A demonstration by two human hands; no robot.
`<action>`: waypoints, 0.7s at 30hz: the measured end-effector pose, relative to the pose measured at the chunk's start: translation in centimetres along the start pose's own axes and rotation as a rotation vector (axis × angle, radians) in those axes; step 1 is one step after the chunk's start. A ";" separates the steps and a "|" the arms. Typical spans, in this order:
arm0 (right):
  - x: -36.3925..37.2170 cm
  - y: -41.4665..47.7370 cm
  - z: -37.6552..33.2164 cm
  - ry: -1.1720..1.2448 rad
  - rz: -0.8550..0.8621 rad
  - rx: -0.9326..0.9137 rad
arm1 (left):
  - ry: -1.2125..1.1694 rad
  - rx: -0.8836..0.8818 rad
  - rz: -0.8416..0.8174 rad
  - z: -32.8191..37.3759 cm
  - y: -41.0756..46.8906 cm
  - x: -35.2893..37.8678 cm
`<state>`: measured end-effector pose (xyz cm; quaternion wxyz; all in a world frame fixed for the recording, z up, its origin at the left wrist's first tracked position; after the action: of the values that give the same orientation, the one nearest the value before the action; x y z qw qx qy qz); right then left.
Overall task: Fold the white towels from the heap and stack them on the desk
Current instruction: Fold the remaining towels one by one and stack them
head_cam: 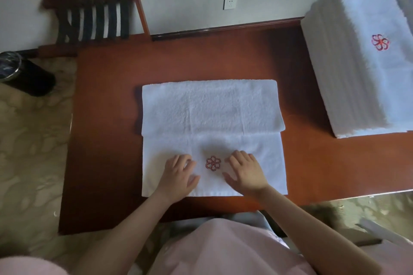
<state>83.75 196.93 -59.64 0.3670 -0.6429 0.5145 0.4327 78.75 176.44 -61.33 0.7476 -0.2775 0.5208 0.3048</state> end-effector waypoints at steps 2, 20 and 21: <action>0.5 -1.6 -0.6 -0.069 -0.122 -0.005 | -0.001 0.005 -0.082 -0.2 -1.0 0.1; -4.3 3.6 1.7 0.173 -0.249 0.273 | -0.310 -0.235 -0.311 -1.7 3.4 -3.3; -5.1 4.6 2.0 0.200 -0.239 0.287 | -0.315 -0.248 -0.289 -2.1 4.4 -4.0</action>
<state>78.44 199.59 -55.67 0.4506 -0.6802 0.5248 0.2427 73.06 177.13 -58.60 0.8156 -0.3879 0.3111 0.2959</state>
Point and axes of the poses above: each hand's wrist, its own y-axis towards the middle knuckle, its own x-axis out of the palm, z = x × y, the point moved 4 cm from there along y, towards the middle knuckle, and after that the axes turned 3 degrees about -z, right-handed, at the moved point
